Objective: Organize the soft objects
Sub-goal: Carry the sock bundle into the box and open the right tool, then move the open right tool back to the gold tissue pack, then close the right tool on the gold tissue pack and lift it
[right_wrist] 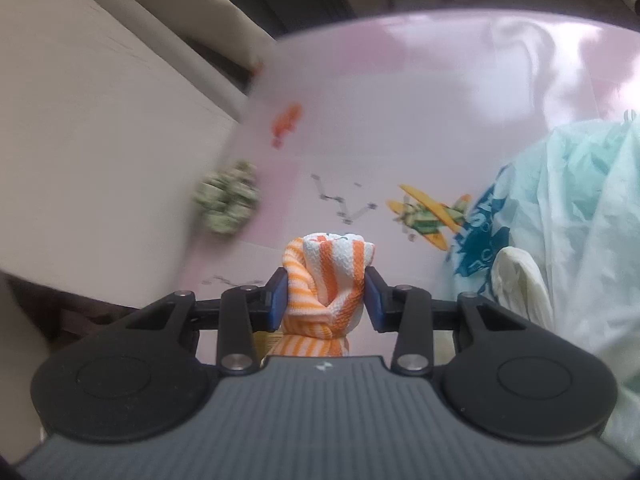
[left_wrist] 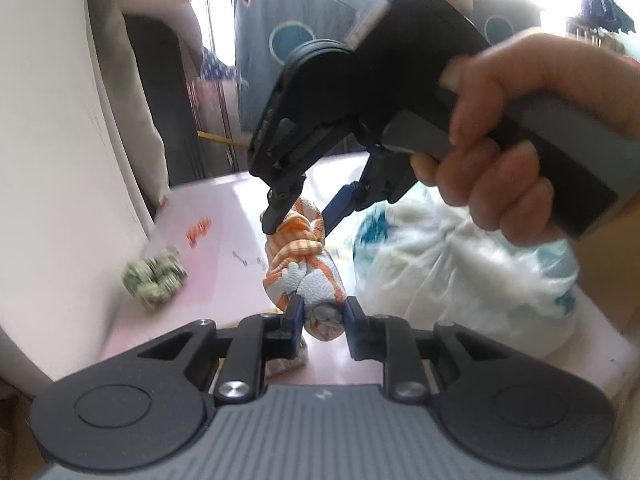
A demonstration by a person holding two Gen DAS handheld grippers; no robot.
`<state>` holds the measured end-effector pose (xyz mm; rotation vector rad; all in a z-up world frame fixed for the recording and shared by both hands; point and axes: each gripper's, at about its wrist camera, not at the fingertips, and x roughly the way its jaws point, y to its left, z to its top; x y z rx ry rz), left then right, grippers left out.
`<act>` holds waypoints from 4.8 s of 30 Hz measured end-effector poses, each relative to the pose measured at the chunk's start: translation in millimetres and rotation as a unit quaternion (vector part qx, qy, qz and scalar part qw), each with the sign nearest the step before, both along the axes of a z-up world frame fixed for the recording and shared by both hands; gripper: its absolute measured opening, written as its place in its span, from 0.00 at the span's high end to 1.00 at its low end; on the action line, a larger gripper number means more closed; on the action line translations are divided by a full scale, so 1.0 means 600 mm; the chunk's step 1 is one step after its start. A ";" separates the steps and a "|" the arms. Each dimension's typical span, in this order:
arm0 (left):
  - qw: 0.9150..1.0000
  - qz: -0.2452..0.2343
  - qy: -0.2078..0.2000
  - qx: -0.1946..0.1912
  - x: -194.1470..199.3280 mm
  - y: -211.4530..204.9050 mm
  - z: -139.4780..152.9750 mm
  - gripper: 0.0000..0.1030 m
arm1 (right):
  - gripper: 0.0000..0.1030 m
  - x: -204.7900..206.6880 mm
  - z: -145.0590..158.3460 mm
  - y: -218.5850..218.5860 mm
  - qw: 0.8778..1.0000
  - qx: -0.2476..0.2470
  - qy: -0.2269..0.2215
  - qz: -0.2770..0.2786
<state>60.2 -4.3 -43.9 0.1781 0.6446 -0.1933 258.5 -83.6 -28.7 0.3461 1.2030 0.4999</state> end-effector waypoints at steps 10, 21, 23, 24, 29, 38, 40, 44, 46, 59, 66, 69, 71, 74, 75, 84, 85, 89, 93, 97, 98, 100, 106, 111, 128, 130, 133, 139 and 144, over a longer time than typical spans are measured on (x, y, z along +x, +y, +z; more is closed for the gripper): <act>0.993 -0.097 -0.065 -0.013 -0.040 -0.133 0.113 0.78 | 0.63 -0.080 0.145 -0.220 0.993 0.056 -0.078 -0.061; 0.951 -0.292 0.001 -0.106 -0.023 -0.450 0.129 0.79 | 0.63 -0.216 0.198 -0.635 0.971 -0.045 -0.090 -0.219; 0.941 -0.312 0.029 -0.124 -0.016 -0.504 0.122 0.79 | 0.63 -0.231 0.192 -0.690 0.967 -0.077 -0.082 -0.227; 0.938 -0.319 0.044 -0.132 -0.011 -0.528 0.116 0.79 | 0.63 -0.236 0.185 -0.712 0.966 -0.092 -0.076 -0.231; 0.919 -0.332 0.124 -0.173 0.009 -0.593 0.077 0.78 | 0.63 -0.245 0.138 -0.766 0.959 -0.198 -0.060 -0.194; 0.924 -0.314 0.149 -0.162 0.018 -0.590 0.034 0.76 | 0.53 -0.202 0.040 -0.736 0.948 -0.295 -0.027 -0.120; 0.926 -0.308 0.148 -0.162 0.024 -0.586 0.035 0.73 | 0.49 -0.200 0.041 -0.732 0.948 -0.293 -0.033 -0.123; 0.928 -0.304 0.147 -0.161 0.021 -0.575 0.047 0.71 | 0.41 -0.201 0.064 -0.732 0.947 -0.281 -0.052 -0.143; 0.928 -0.307 0.142 -0.157 0.017 -0.572 0.052 0.68 | 0.40 -0.214 0.085 -0.736 0.948 -0.271 -0.063 -0.157; 0.929 -0.365 0.034 -0.056 -0.071 -0.535 0.094 0.37 | 0.35 -0.302 0.179 -0.714 0.963 -0.113 -0.123 -0.213; 0.932 -0.358 -0.017 0.059 -0.117 -0.506 0.084 0.35 | 0.35 -0.301 0.224 -0.648 0.966 -0.051 -0.146 -0.208; 0.940 -0.331 0.005 0.083 -0.110 -0.476 0.067 0.34 | 0.34 -0.309 0.257 -0.616 0.965 -0.025 -0.168 -0.199; 0.949 -0.305 0.029 0.082 -0.099 -0.449 0.061 0.34 | 0.33 -0.320 0.280 -0.594 0.964 -0.006 -0.186 -0.191; 0.963 -0.255 0.062 0.062 -0.079 -0.394 0.060 0.33 | 0.30 -0.339 0.307 -0.566 0.960 0.017 -0.213 -0.179; 0.967 -0.238 0.068 0.056 -0.073 -0.375 0.060 0.32 | 0.28 -0.348 0.313 -0.555 0.959 0.025 -0.223 -0.175; 0.994 -0.063 0.086 0.012 -0.031 -0.205 0.082 0.26 | 0.25 -0.403 0.301 -0.478 0.952 0.059 -0.256 -0.155; 0.995 -0.047 0.087 0.010 -0.027 -0.188 0.083 0.24 | 0.25 -0.405 0.294 -0.468 0.953 0.063 -0.255 -0.154; 0.997 0.003 0.078 0.008 -0.025 -0.126 0.085 0.20 | 0.25 -0.406 0.266 -0.433 0.954 0.088 -0.246 -0.146; 0.996 0.056 0.069 -0.006 -0.033 -0.047 0.080 0.20 | 0.25 -0.394 0.233 -0.388 0.956 0.122 -0.232 -0.133; 0.993 0.106 0.055 -0.019 -0.039 0.025 0.069 0.20 | 0.25 -0.364 0.177 -0.321 0.961 0.163 -0.194 -0.111; 0.992 0.116 0.052 -0.026 -0.038 0.041 0.065 0.20 | 0.25 -0.354 0.161 -0.304 0.962 0.172 -0.182 -0.107; 0.990 0.127 0.055 -0.036 -0.030 0.066 0.055 0.20 | 0.25 -0.334 0.129 -0.265 0.965 0.185 -0.156 -0.100; 0.990 0.120 0.058 -0.044 -0.005 0.104 0.014 0.20 | 0.31 -0.258 0.036 -0.147 0.976 0.182 -0.083 -0.087; 0.991 0.098 0.072 -0.056 0.021 0.123 -0.030 0.25 | 0.43 -0.196 -0.030 -0.065 0.984 0.154 -0.041 -0.084; 0.985 0.059 0.142 -0.080 0.121 0.140 -0.127 0.49 | 0.55 -0.096 -0.141 0.053 0.995 0.054 0.003 -0.083; 0.986 0.057 0.136 -0.075 0.118 0.135 -0.124 0.50 | 0.55 -0.101 -0.137 0.049 0.995 0.052 -0.001 -0.080; 0.988 0.055 0.128 -0.071 0.103 0.129 -0.108 0.55 | 0.55 -0.112 -0.124 0.036 0.995 0.058 -0.003 -0.083; 0.993 0.046 0.102 -0.048 0.055 0.107 -0.062 0.55 | 0.55 -0.151 -0.091 0.016 0.994 0.073 -0.017 -0.076; 0.996 0.028 0.080 -0.037 0.017 0.086 -0.025 0.55 | 0.55 -0.193 -0.057 -0.015 0.992 0.090 -0.035 -0.081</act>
